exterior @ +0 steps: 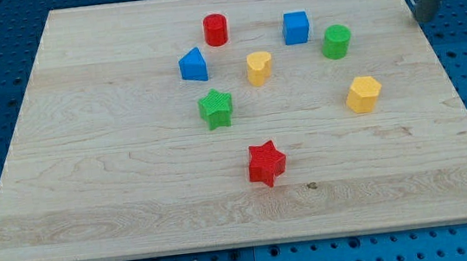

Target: Place the blue blocks parallel to each other

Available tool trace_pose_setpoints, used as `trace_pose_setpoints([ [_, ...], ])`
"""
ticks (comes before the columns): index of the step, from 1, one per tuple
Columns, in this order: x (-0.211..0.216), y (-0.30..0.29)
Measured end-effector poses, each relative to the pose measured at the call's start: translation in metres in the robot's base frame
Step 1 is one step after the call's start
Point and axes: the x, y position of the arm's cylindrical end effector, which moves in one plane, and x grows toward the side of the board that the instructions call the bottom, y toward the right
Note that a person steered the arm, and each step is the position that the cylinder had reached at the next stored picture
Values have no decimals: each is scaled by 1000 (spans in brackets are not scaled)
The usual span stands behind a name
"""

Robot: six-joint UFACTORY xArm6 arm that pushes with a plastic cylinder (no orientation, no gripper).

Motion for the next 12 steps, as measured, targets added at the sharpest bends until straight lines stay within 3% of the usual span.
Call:
trace_pose_setpoints([
  [2, -12, -69],
  [5, -9, -226],
  [6, -9, -246],
  [8, 14, -212],
  [10, 53, -293],
  [12, 26, -304],
])
